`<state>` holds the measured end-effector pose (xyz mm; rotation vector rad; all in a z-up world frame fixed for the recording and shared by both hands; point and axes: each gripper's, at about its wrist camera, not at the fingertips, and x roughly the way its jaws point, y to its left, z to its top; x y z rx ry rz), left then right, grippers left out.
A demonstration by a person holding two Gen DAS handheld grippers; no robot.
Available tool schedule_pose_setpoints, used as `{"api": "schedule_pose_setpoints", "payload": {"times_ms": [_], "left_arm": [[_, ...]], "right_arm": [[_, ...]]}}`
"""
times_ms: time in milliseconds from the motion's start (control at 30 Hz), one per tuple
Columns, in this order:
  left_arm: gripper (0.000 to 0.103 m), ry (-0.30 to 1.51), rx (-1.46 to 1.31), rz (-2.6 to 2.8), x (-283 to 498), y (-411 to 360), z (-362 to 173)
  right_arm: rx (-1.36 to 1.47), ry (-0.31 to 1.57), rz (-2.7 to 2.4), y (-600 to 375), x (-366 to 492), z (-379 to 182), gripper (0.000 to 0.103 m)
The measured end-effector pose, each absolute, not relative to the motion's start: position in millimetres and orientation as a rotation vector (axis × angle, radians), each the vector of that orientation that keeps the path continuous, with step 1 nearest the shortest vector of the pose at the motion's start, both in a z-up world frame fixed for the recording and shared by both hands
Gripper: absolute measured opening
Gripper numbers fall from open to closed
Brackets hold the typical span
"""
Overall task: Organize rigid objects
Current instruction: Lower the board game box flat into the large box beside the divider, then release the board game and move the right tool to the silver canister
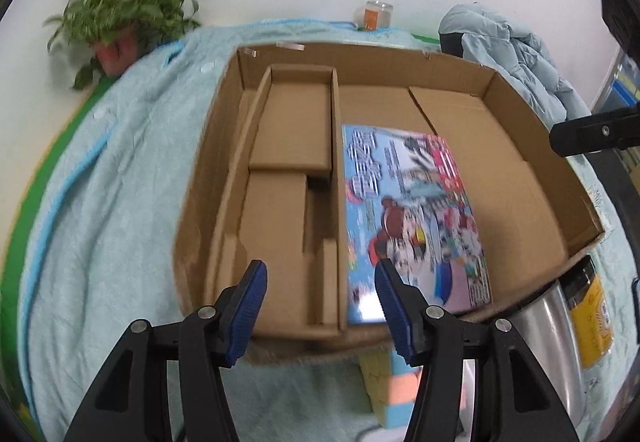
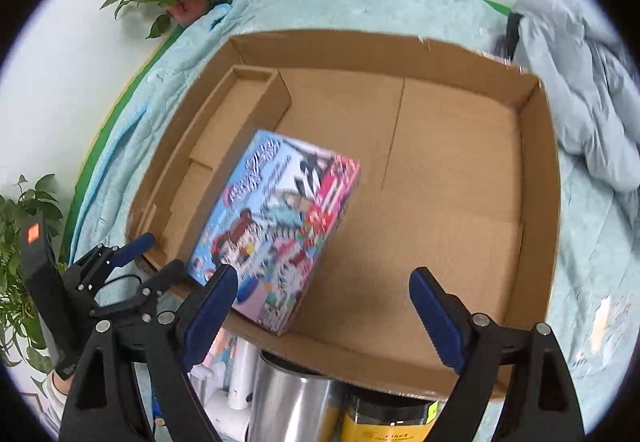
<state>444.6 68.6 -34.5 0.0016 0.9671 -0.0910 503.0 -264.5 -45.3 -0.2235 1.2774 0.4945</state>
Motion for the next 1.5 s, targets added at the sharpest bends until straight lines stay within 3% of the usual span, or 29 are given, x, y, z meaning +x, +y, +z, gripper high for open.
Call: {"api": "schedule_pose_setpoints", "payload": {"times_ms": [133, 300, 633, 767, 900, 967, 1200, 1267, 1333, 1500], "left_arm": [[0.065, 0.997, 0.118, -0.104, 478, 60, -38], [0.057, 1.066, 0.187, -0.019, 505, 64, -60], [0.058, 1.048, -0.004, -0.013, 497, 93, -60], [0.058, 0.994, -0.044, -0.03, 479, 100, -42], [0.063, 0.898, -0.008, 0.01, 454, 108, -15], [0.072, 0.857, -0.016, 0.023, 441, 114, -3], [0.074, 0.806, -0.047, -0.008, 392, 126, 12], [0.078, 0.785, -0.029, -0.02, 381, 122, 10], [0.08, 0.783, -0.041, -0.023, 374, 120, 6], [0.08, 0.782, -0.141, 0.007, 367, 140, -4]], "right_arm": [[-0.245, 1.273, 0.516, -254, 509, -41, 0.088], [-0.283, 1.278, 0.505, -259, 513, -50, 0.088], [-0.13, 1.439, 0.526, -290, 502, -149, 0.085], [-0.093, 1.456, 0.602, -275, 497, -170, 0.052], [-0.041, 1.421, 0.675, -258, 497, -173, 0.054], [-0.021, 1.414, 0.68, -256, 500, -174, 0.056], [0.099, 1.322, 0.63, -290, 512, -148, 0.06], [0.049, 1.335, 0.604, -285, 512, -153, 0.058], [0.053, 1.386, 0.641, -271, 515, -167, 0.044], [0.007, 1.312, 0.634, -255, 504, -162, 0.049]]}}
